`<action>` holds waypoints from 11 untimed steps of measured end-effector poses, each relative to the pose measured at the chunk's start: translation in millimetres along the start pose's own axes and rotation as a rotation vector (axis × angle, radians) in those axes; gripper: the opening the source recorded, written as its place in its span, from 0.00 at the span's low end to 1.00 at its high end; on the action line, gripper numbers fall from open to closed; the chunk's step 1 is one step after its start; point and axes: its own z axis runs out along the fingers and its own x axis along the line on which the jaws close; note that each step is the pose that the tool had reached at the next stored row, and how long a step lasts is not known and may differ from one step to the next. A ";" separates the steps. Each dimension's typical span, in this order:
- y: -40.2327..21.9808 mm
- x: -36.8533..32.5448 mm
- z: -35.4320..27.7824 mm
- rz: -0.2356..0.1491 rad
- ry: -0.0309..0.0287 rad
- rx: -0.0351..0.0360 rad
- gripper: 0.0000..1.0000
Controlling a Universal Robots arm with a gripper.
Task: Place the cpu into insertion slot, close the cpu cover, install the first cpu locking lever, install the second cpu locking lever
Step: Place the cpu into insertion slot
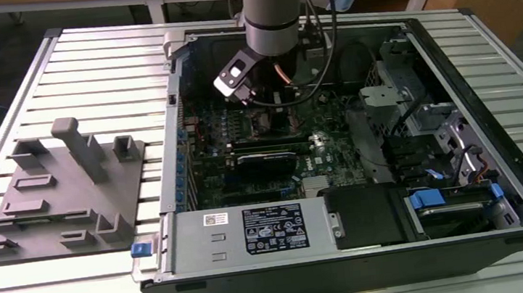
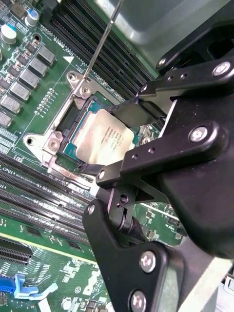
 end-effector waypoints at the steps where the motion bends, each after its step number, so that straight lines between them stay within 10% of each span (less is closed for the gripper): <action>1: 0.0 0.0 -0.6 0.000 -0.0001 0.0001 0.54; 11: 0.0 3.9 -1.4 0.000 -0.0001 0.0001 0.54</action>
